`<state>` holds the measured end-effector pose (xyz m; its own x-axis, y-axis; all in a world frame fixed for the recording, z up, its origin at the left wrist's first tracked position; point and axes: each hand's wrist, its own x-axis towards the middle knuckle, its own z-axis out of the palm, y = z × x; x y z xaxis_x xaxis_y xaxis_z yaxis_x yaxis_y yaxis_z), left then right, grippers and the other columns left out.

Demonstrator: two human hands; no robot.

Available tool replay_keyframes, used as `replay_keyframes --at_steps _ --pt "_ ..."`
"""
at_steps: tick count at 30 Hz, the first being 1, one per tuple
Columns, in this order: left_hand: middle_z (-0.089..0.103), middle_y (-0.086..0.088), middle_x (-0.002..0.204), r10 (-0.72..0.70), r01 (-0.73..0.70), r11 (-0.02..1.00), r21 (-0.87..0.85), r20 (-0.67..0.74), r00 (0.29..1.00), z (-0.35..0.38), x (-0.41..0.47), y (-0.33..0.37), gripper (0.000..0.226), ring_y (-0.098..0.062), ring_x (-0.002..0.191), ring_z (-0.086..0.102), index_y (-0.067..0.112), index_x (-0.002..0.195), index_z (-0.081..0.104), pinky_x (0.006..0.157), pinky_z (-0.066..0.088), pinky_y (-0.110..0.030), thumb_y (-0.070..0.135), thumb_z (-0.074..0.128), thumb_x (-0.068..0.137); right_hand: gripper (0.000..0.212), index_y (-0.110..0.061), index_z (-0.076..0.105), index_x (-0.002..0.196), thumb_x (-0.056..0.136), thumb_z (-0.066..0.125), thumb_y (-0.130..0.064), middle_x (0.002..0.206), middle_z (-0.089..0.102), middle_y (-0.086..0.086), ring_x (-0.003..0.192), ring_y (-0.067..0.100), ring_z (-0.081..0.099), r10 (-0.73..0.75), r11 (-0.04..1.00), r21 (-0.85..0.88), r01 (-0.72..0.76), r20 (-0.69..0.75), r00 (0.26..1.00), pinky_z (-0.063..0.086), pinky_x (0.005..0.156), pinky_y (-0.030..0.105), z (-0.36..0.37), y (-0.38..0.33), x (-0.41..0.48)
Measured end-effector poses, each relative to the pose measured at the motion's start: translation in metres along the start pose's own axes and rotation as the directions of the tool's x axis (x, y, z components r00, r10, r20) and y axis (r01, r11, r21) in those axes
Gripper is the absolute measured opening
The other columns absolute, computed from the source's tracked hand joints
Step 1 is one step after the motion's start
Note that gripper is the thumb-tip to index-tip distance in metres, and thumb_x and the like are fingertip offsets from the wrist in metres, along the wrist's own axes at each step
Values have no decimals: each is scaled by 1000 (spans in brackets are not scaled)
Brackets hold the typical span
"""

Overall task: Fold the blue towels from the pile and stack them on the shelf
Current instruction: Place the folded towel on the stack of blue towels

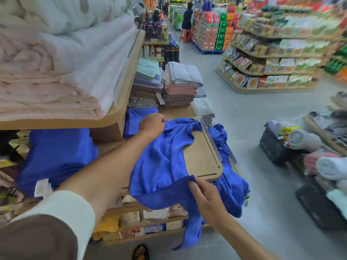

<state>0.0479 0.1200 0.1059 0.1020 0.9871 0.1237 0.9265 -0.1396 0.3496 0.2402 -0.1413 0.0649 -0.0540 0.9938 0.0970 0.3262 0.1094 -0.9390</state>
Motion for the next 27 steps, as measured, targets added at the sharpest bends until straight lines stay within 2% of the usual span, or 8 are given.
replay_keyframes --at_steps 4,8,14,19,23,27 --pt "66 -5 128 -3 -1 999 35 100 995 21 45 0 35 -31 119 60 28 114 74 92 55 -45 11 49 95 40 -17 42 71 99 47 -45 61 35 -12 59 6 32 37 998 -45 -39 -55 998 25 56 23 -1 -1 8" --pt "62 -8 134 -63 58 997 50 101 993 40 76 -4 34 -31 127 54 28 122 72 97 53 -48 15 50 99 36 -17 41 71 102 49 -33 64 33 -13 61 6 31 90 995 -31 -93 -101 991 25 57 24 -1 -1 13" --pt "58 -13 133 -147 116 974 194 154 977 57 95 -18 30 -34 127 51 13 124 68 96 53 -48 10 57 96 36 -20 41 68 101 51 -27 63 34 -10 60 7 31 141 989 -14 -144 -140 980 24 56 24 2 -5 22" --pt "65 -15 125 -168 161 984 71 94 981 52 101 -21 27 -38 118 58 9 115 70 90 56 -48 12 51 96 36 -17 36 69 101 49 -24 66 31 -10 64 9 29 127 992 -2 -129 -136 983 24 60 29 4 -12 28" --pt "63 -15 126 -140 132 990 57 176 974 47 97 -37 22 -38 118 58 13 116 65 94 53 -48 19 55 97 34 -9 38 71 100 48 -24 68 33 -7 66 10 31 103 994 29 -101 -100 990 26 62 31 2 -17 28" --pt "64 -15 125 -118 120 993 5 207 971 49 96 -44 16 -38 120 58 22 107 70 96 52 -47 21 63 93 36 -2 42 73 101 47 -23 68 34 -2 66 13 32 82 996 34 -80 -59 995 25 62 34 -1 -19 26"
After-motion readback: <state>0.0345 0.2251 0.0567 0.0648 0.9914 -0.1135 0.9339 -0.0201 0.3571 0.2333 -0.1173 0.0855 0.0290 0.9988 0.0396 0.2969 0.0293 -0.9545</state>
